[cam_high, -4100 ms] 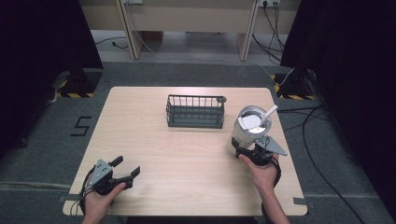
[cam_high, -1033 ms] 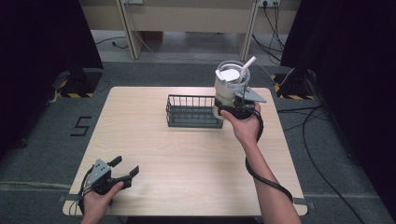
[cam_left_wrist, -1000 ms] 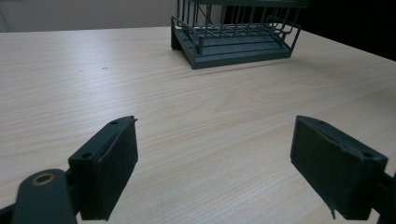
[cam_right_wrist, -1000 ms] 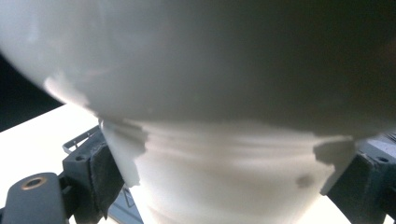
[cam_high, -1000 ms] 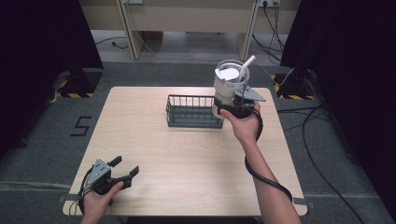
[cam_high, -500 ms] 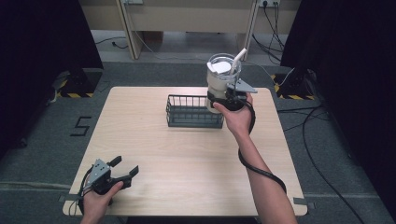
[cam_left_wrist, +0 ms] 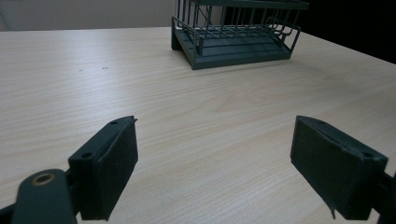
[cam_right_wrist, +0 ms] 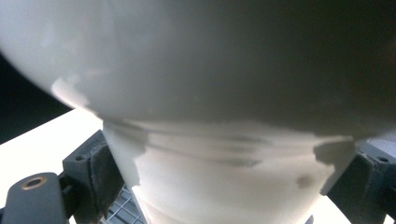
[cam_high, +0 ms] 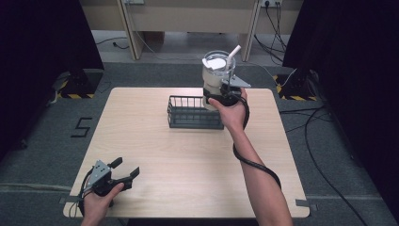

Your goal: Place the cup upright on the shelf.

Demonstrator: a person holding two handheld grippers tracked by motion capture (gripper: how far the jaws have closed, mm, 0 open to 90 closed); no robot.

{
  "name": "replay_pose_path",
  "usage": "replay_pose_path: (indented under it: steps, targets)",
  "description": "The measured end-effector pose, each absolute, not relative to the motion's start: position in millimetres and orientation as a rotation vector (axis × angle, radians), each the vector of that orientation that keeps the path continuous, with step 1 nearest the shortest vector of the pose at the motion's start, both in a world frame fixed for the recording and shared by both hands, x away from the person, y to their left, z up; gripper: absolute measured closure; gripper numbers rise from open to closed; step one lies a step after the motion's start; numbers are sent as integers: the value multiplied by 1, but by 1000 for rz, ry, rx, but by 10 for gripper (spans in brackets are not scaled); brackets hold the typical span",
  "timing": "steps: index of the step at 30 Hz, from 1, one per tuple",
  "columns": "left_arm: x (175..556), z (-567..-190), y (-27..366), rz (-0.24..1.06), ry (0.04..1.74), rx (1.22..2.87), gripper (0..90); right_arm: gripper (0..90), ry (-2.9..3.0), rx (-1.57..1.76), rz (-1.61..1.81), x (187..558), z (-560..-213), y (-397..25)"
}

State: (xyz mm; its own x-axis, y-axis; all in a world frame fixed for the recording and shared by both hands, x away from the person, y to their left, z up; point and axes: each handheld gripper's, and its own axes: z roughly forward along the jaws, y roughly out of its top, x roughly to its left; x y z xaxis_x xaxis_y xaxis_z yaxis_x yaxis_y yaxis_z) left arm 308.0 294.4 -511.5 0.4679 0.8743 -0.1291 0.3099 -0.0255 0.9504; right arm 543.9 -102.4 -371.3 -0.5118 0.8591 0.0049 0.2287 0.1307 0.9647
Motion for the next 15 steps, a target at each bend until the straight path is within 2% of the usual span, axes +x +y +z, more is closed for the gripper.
replay_pose_path:
  steps: [15]
  targets:
    - [308, -512, 294, 618, 1056, 1584, 145, 119, 1855, 1078, 1386, 557, -383, -94]
